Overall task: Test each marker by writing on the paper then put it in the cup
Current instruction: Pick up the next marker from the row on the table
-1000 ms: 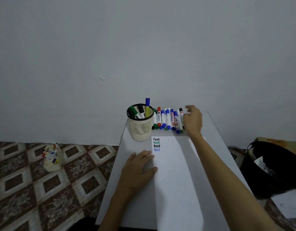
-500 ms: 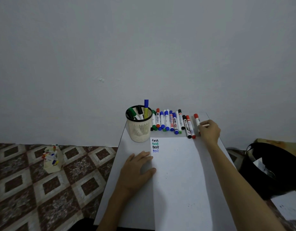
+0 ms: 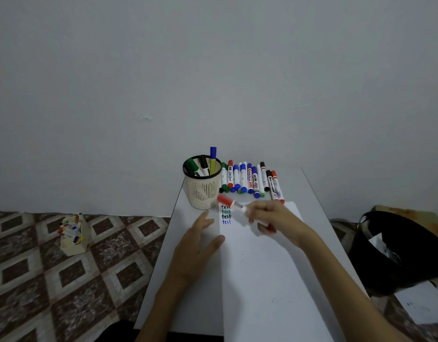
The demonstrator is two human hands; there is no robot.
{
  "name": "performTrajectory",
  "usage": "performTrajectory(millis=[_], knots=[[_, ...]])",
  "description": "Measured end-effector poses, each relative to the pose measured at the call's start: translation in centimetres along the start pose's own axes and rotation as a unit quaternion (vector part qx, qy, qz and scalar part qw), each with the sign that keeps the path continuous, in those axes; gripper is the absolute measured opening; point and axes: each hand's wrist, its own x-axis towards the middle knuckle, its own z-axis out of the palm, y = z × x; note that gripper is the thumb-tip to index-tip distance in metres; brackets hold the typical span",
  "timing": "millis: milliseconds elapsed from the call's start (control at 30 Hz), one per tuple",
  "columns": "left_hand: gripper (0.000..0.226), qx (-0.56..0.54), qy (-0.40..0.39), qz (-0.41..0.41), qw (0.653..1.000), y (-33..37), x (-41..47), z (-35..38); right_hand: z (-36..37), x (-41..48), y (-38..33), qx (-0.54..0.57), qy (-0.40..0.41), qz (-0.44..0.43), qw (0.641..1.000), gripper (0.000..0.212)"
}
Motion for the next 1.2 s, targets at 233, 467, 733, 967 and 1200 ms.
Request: performTrajectory(millis=[233,467,733,967,1200], knots=[[0.048,0.009,0.03,0.091,0.995,0.4,-0.1,0.0,3.2,-1.0,-0.4,0.006,-0.026,-0.037,0.999,0.011],[0.03,0.029,0.014,0.129,0.991,0.3,-0.6,0.4,7.7,-1.1,0.5,0.105,0.028,-0.039,0.993,0.023],[0.038,0.07,0.044,0.165,0.983,0.5,-0.9,0.1,8.3,-1.2,0.7,0.178,-0.014,-0.064,0.982,0.014],[0.032,0.049,0.073,0.171,0.981,0.7,-1.1,-0.1,8.6,-0.6,0.5,0.195,-0.025,-0.076,0.977,0.023],[0.035,0.036,0.081,0.164,0.982,0.8,-1.0,-0.1,8.6,-0.2,0.8,0.211,-0.053,-0.098,0.971,0.013]])
